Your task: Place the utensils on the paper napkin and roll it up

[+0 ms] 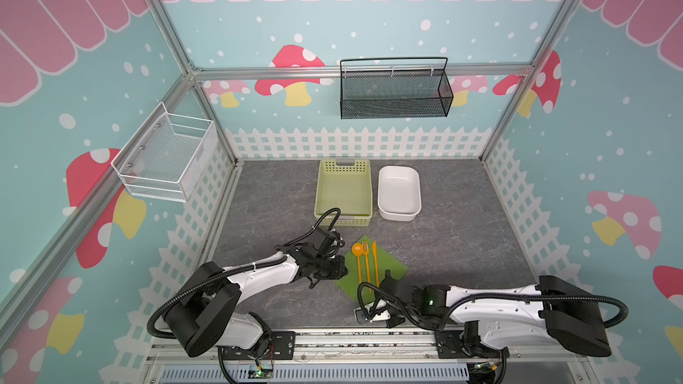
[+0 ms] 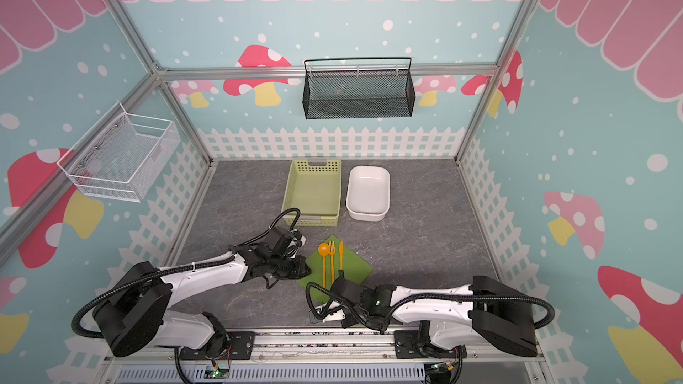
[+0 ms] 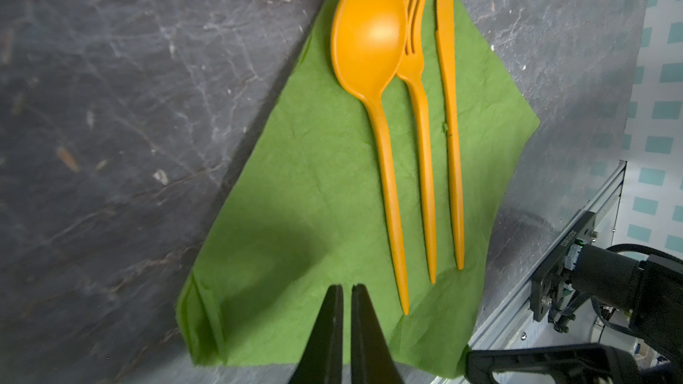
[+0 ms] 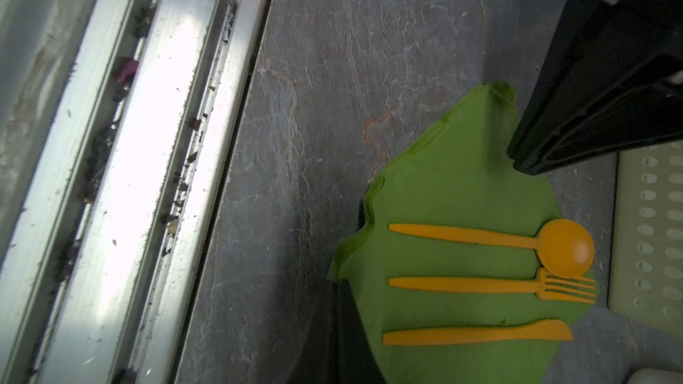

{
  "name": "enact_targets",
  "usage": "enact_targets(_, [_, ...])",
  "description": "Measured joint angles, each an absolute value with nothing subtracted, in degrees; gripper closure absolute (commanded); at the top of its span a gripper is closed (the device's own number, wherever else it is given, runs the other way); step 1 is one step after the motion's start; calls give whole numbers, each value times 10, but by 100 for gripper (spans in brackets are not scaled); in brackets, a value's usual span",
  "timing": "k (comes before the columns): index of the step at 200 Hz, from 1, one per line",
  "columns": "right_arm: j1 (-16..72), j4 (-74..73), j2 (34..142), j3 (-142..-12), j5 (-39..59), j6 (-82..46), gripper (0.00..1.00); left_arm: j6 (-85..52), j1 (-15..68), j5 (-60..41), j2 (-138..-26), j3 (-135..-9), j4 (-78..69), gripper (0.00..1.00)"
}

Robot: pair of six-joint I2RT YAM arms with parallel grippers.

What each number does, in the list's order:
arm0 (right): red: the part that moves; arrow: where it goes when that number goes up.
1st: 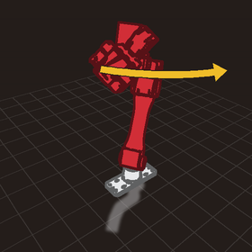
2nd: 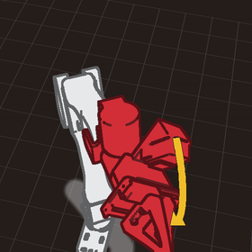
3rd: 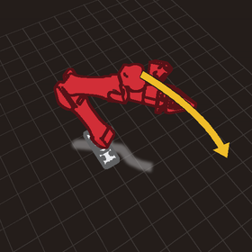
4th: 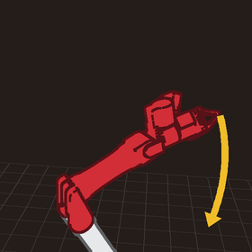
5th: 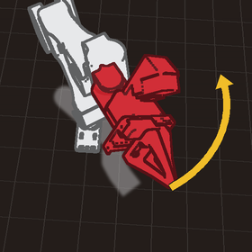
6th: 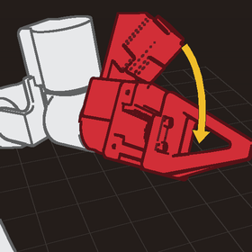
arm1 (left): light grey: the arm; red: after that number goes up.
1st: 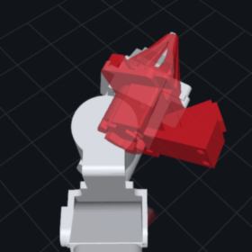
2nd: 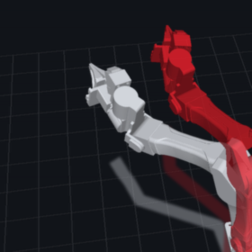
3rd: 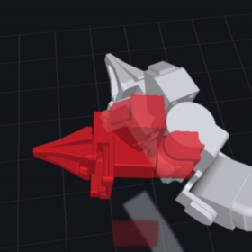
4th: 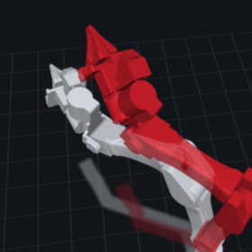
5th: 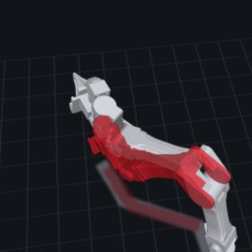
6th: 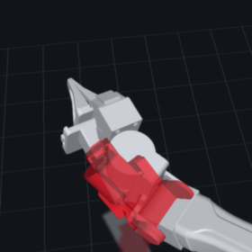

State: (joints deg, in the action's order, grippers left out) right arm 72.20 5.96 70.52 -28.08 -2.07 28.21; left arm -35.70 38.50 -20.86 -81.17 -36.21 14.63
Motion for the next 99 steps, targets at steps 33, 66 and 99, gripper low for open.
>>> enact_targets(33, [707,54,705,-293,-22,283,100,-353,385,-209,-826,-362,154,90])
enact_targets(66, [687,45,706,-297,-21,282,100,-348,385,-209,-829,-362,162,90])
enact_targets(99, [665,31,717,-299,-19,281,100,-342,385,-208,-834,-362,170,90])
